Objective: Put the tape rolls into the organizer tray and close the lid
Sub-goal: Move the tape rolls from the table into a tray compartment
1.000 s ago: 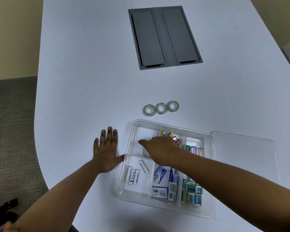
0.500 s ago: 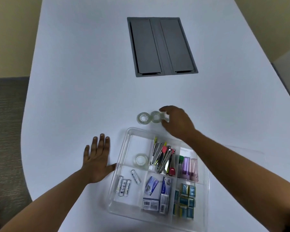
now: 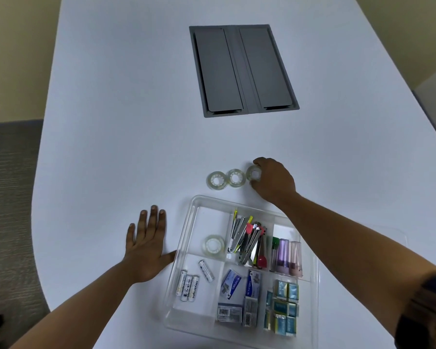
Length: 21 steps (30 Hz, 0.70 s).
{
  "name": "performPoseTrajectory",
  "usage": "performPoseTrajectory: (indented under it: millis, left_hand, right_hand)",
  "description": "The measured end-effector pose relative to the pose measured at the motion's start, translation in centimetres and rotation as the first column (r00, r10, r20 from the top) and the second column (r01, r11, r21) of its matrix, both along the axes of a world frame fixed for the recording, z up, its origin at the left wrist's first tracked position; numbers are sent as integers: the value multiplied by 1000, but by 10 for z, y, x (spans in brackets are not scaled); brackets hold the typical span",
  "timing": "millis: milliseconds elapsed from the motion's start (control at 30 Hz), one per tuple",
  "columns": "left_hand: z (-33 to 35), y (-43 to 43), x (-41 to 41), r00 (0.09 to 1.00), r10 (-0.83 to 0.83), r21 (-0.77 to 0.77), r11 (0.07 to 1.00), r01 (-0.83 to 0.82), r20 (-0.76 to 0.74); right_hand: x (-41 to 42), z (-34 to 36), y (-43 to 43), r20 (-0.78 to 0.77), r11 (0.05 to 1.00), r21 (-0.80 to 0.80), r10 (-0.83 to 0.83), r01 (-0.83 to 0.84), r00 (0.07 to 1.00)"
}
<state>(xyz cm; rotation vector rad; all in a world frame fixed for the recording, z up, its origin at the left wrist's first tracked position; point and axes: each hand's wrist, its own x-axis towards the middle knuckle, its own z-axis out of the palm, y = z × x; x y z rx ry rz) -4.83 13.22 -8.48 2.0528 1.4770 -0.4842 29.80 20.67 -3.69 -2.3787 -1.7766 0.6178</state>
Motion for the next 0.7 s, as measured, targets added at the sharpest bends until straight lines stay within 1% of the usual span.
performPoseTrajectory:
  millis: [67, 133, 233, 300, 367, 433, 500, 600, 700]
  left_hand:
    - [0, 0, 0, 1000, 4, 2, 1000, -4, -1]
    - [-1, 0, 0, 1000, 1, 3, 1000, -1, 1]
    - [-1, 0, 0, 1000, 4, 6, 1000, -5, 13]
    - [0, 0, 1, 1000, 5, 5, 1000, -5, 12]
    - [2, 0, 2, 1000, 6, -1, 1000, -6, 12]
    - [3, 1, 2, 1000, 12, -7, 1000, -11, 15]
    - [5, 1, 3, 1000, 13, -13, 1000, -13, 15]
    - [6, 1, 3, 1000, 14, -10, 1000, -14, 18]
    - [5, 1, 2, 1000, 13, 0, 1000, -13, 24]
  right_hand:
    - [1, 6, -4, -10, 1000, 25, -16, 16, 1000]
    - [1, 16, -12, -59, 996, 75, -40, 44, 997]
    - [-8, 32, -31, -219, 982, 166, -58, 95, 974]
    - [-21, 42, -48, -299, 977, 193, -32, 93, 954]
    - [-39, 48, -68, -328, 980, 196, 47, 19, 944]
    - [-59, 50, -86, -315, 975, 189, 171, -114, 934]
    - [-78, 50, -101, -290, 959, 140, 278, -247, 916]
    - [-99, 45, -115, -208, 916, 85, 400, -391, 893]
    - [-112, 41, -119, -105, 879, 63, 477, -473, 873]
